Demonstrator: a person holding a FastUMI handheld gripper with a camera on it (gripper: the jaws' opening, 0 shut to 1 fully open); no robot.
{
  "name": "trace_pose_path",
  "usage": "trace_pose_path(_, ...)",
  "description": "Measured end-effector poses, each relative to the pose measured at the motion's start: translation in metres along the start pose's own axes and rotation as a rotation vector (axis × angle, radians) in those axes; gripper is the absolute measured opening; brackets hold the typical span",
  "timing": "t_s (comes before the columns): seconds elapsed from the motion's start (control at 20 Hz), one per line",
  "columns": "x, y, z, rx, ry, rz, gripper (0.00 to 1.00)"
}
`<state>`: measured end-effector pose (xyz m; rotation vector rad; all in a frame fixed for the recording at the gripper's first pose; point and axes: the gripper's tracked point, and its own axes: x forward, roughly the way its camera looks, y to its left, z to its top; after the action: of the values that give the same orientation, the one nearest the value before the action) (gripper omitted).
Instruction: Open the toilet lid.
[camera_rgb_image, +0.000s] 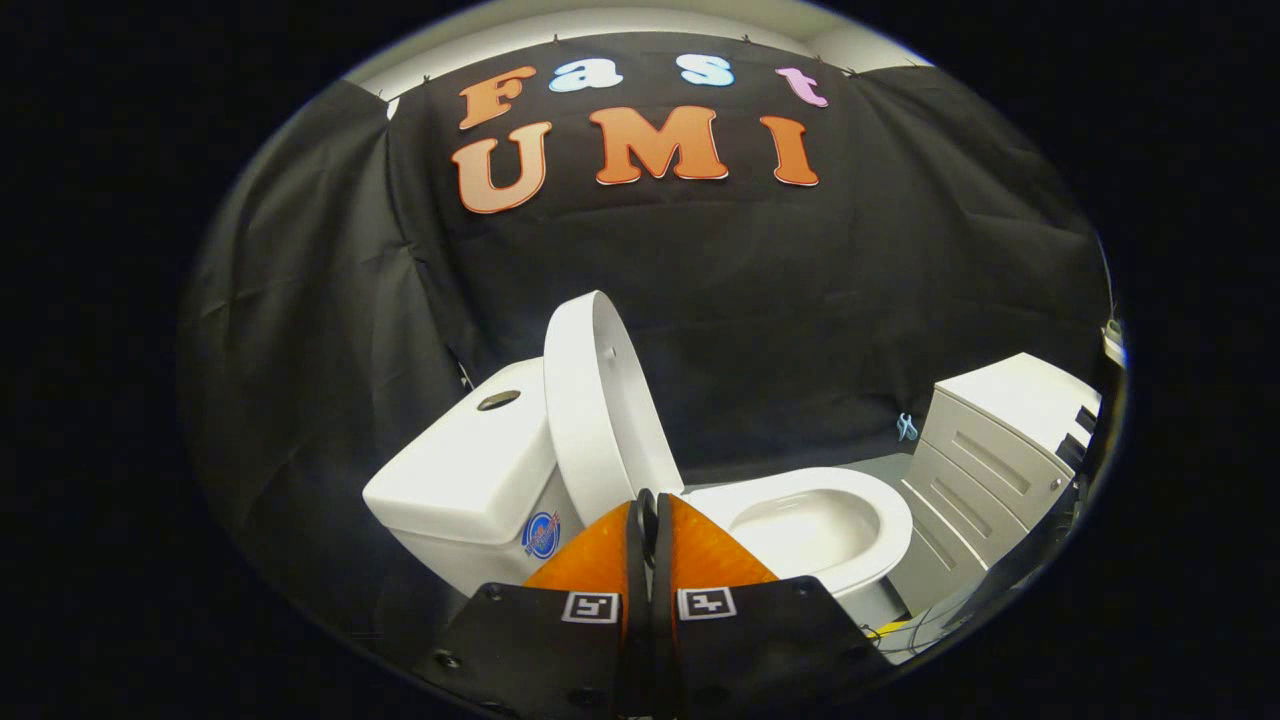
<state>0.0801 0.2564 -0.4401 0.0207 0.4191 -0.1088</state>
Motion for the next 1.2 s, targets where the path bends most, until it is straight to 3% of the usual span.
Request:
trace_pose_path(0.45, -0.002, 0.025, -0.006, -0.077, -0.001, 0.05, 0.12)
trace_pose_path(0.55, 0.001, 0.031, -0.018, -0.068, 0.049, 0.071, 0.21)
trace_pose_path(0.6, -0.001, 0.028, -0.021, -0.068, 0.064, 0.067, 0.43)
trace_pose_path(0.7, -0.003, 0.028, -0.009, -0.056, 0.03, 0.069, 0.74)
trace_pose_path(0.8, -0.008, 0.027, 0.004, -0.056, 0.005, 0.077, 0.96)
trace_pose_path(0.85, -0.012, 0.027, 0.011, -0.052, -0.009, 0.083, 1.0)
trace_pose_path(1.2, -0.036, -0.01, 0.08, -0.063, -0.089, 0.088, 1.0)
